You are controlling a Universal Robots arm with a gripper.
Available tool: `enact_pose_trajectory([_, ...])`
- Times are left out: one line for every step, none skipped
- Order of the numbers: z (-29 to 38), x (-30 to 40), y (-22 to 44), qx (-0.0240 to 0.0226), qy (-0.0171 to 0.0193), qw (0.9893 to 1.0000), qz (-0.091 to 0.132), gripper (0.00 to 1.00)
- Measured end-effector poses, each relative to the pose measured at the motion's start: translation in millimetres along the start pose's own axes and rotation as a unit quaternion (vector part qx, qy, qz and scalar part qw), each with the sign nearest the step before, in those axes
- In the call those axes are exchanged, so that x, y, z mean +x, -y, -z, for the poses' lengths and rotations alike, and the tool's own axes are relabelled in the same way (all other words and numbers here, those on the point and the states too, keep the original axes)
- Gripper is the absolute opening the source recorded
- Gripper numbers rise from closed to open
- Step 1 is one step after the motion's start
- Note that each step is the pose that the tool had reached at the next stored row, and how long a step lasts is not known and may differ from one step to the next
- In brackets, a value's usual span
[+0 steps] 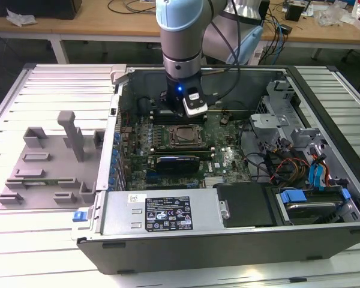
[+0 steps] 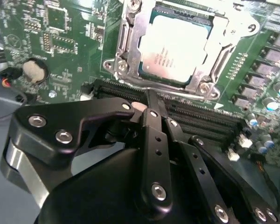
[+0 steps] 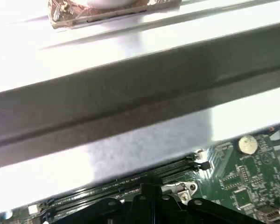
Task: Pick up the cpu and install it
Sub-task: 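Install the first cpu locking lever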
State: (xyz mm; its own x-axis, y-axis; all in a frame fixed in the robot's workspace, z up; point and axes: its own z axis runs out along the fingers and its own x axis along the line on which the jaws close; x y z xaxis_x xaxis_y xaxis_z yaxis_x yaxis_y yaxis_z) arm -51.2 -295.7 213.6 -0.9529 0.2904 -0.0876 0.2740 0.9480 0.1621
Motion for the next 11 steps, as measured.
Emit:
enact_pose_trajectory([2.7,-0.2,-0.4,0.0005,0.0001,1.0000,0.000,0.11])
enact_pose_trajectory([3.4,-0.3,-0.5,0.0010,0.0002,1.0000,0.000,0.11])
enact_pose_trajectory([3.4,-0.3,-0.4,0.0013,0.0005,1.0000,0.000,0.11])
enact_pose_trajectory([3.5,-0.4,0.0,0.0019,0.0006,1.0000,0.000,0.11])
enact_pose_trajectory([3.7,-0.7,0.7,0.0028,0.0008,1.0000,0.000,0.11])
enact_pose_trajectory([3.9,-1.1,2.0,0.0038,0.0010,1.0000,0.001,0.11])
enact_pose_trajectory([4.2,-1.9,4.8,0.0046,0.0013,1.0000,0.001,0.11])
enact_pose_trajectory([4.5,-2.5,6.6,0.0049,0.0014,1.0000,0.001,0.11])
enact_pose_trajectory([4.7,-3.0,8.6,0.0051,0.0015,1.0000,0.001,0.11])
enact_pose_trajectory([5.1,-3.9,11.3,0.0054,0.0016,1.0000,0.001,0.11])
enact_pose_trajectory([5.4,-4.5,13.3,0.0057,0.0016,1.0000,0.001,0.11])
